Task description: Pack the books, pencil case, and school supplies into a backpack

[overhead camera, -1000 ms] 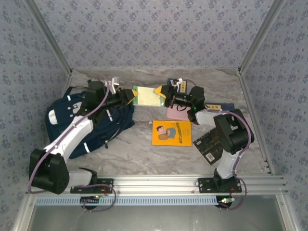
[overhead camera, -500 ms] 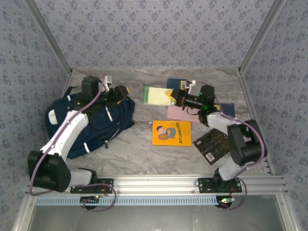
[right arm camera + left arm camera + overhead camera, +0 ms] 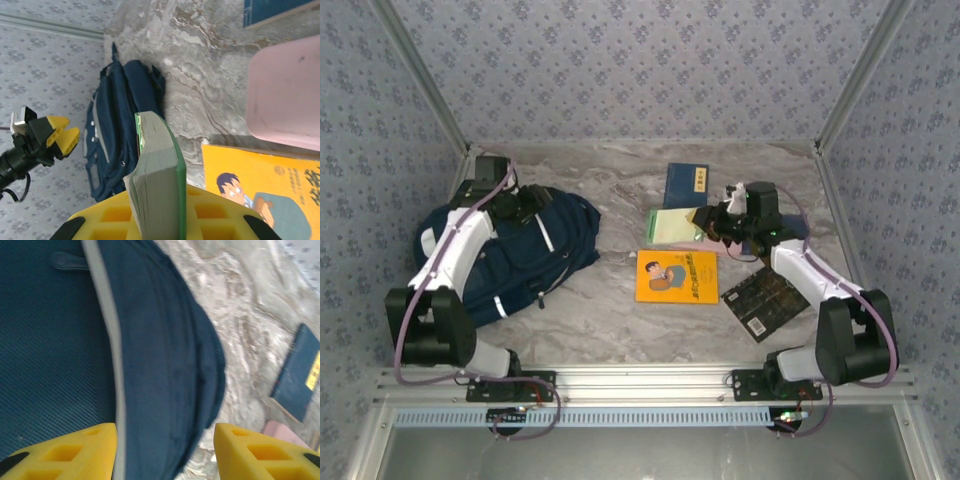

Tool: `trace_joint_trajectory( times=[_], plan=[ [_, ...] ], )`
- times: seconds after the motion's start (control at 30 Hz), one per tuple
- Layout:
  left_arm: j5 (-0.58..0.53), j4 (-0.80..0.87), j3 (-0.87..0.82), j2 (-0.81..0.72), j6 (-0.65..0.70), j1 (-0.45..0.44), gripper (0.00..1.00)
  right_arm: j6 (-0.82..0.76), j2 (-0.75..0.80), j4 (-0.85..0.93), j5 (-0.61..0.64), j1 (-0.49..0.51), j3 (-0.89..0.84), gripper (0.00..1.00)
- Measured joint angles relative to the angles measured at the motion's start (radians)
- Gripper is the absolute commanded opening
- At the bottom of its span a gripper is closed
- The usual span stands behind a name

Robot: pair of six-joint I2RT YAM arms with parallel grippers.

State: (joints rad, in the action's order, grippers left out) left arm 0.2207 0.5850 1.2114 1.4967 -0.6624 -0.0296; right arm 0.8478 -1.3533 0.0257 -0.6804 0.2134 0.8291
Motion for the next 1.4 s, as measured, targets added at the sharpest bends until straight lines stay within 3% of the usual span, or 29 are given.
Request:
trace_joint_trajectory(
  times=[0.3, 0.6, 0.83, 1.07, 1.23, 1.4],
  plan=[
    [-0.012, -0.011, 0.047, 0.141, 0.000, 0.006, 0.47, -0.053, 0.036, 0.069, 0.012, -0.031, 0.000, 0.00],
    [0.049, -0.095, 0.049, 0.209, -0.038, 0.010, 0.27, -0.066, 0.038, 0.075, 0.012, -0.042, -0.010, 0.00],
    [0.079, -0.117, 0.050, 0.259, -0.037, 0.010, 0.26, -0.074, 0.038, 0.080, 0.012, -0.067, -0.011, 0.00],
    [0.093, -0.114, 0.051, 0.275, -0.002, 0.016, 0.00, -0.095, 0.045, 0.120, 0.029, -0.074, -0.011, 0.00],
    [0.118, -0.099, 0.074, 0.275, 0.054, 0.010, 0.00, -0.144, 0.093, 0.195, 0.108, -0.071, -0.005, 0.00],
    [0.124, 0.024, 0.223, 0.279, 0.162, -0.057, 0.00, -0.179, 0.159, 0.287, 0.229, -0.032, 0.037, 0.00]
  ],
)
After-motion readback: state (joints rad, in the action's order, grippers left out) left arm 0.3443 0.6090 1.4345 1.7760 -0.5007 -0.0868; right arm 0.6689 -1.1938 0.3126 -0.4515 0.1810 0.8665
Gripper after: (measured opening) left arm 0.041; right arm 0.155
